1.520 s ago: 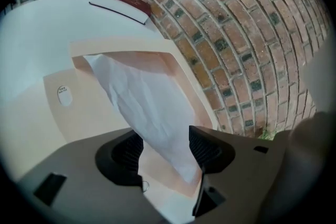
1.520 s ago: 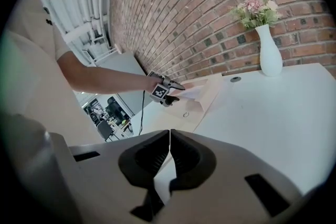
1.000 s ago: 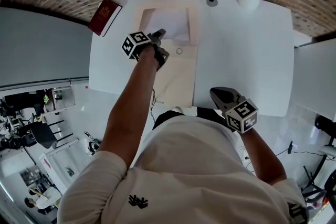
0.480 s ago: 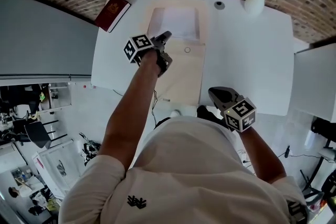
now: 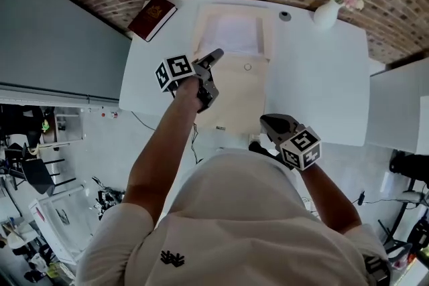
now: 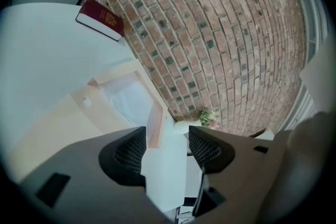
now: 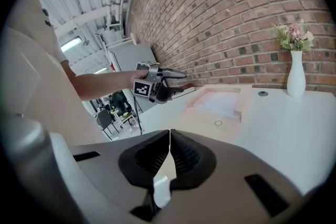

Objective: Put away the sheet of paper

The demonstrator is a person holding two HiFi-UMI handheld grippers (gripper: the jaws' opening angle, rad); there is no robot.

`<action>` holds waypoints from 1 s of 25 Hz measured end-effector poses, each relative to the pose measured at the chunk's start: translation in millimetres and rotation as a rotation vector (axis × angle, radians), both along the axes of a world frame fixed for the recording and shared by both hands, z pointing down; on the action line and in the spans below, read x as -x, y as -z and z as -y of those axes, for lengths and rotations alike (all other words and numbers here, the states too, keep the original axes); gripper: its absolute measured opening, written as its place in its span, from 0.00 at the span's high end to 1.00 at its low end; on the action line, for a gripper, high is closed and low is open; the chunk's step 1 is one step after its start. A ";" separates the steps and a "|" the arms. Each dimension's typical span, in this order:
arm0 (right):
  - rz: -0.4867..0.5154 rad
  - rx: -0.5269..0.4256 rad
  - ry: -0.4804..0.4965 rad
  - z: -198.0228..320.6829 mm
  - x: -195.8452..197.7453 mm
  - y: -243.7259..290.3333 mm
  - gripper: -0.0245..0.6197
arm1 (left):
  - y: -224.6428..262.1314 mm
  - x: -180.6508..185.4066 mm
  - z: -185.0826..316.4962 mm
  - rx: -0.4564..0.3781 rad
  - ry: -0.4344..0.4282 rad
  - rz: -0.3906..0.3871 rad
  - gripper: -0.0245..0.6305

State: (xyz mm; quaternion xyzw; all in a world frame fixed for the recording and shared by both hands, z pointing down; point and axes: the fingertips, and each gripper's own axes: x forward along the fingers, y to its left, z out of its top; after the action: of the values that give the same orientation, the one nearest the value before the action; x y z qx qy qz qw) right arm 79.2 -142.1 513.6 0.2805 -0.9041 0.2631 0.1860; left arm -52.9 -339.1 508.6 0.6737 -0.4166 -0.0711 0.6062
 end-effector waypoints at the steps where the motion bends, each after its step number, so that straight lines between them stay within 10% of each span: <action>1: -0.002 -0.009 -0.001 -2.7 5.6 3.3 0.91 | 7.2 1.8 -7.3 -0.019 -0.019 -0.009 0.56; 14: -0.044 -0.104 -0.039 -39.4 59.6 34.5 0.91 | 82.4 40.6 -116.8 -0.267 -0.215 -0.095 0.91; 25: -0.058 -0.159 -0.035 -83.0 109.9 57.2 0.91 | 113.9 84.2 -233.5 -0.457 -0.427 -0.022 0.93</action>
State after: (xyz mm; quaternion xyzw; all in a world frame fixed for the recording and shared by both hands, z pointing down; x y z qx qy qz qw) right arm -30.6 -59.1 456.4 0.3175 -0.9114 0.1857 0.1846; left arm -137.1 -105.6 394.7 0.8641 -0.2323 -0.0413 0.4446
